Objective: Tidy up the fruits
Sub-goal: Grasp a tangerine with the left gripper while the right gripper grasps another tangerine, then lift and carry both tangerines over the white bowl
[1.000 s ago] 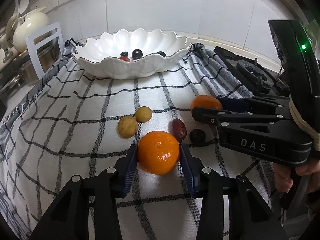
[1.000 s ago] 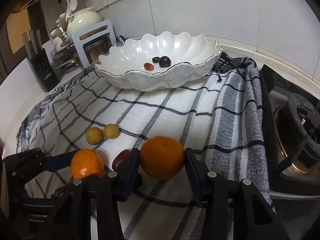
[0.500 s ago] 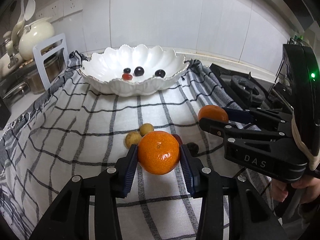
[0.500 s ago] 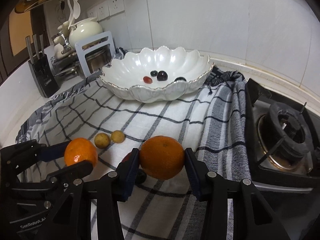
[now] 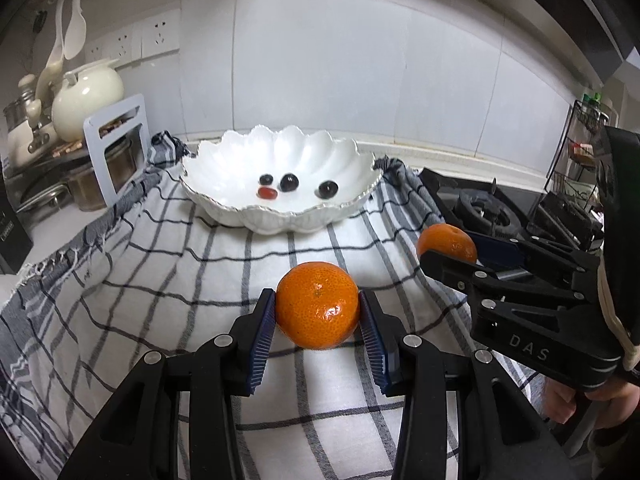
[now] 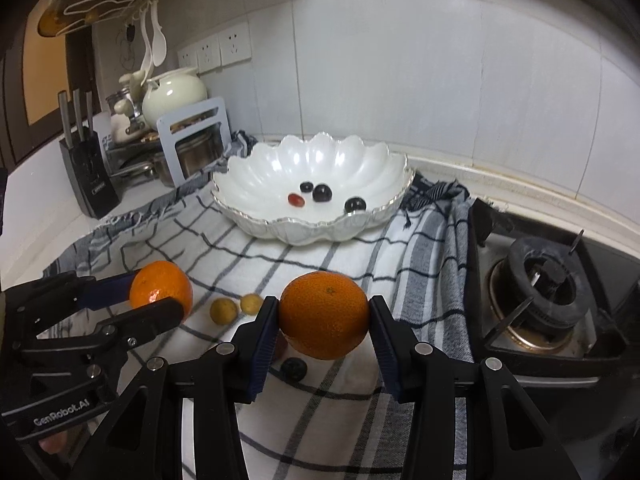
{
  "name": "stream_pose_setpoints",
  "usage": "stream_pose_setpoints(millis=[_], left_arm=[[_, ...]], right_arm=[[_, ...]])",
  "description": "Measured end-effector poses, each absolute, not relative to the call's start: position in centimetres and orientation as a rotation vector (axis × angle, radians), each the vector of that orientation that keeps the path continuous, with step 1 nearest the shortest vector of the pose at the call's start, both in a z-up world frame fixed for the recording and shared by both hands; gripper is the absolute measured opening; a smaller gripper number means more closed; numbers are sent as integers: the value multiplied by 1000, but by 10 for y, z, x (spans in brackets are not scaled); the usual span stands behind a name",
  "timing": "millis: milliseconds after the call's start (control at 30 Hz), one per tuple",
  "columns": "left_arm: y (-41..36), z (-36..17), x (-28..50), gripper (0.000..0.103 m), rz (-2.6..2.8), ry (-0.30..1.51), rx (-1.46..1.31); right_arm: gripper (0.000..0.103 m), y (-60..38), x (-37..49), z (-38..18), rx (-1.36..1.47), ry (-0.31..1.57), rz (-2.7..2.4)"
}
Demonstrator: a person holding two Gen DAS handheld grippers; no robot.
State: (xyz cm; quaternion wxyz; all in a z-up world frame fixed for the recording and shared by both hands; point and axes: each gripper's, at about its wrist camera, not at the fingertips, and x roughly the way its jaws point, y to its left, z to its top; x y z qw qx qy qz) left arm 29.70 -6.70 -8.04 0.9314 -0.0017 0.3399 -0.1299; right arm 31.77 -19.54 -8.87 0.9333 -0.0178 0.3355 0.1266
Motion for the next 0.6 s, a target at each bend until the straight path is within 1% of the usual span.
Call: stream_pose_setpoints(millis=[600], left_arm=[[-32, -33, 308, 42, -227, 566, -34]], right_arm=[[46, -176, 326, -44, 4, 548, 233]])
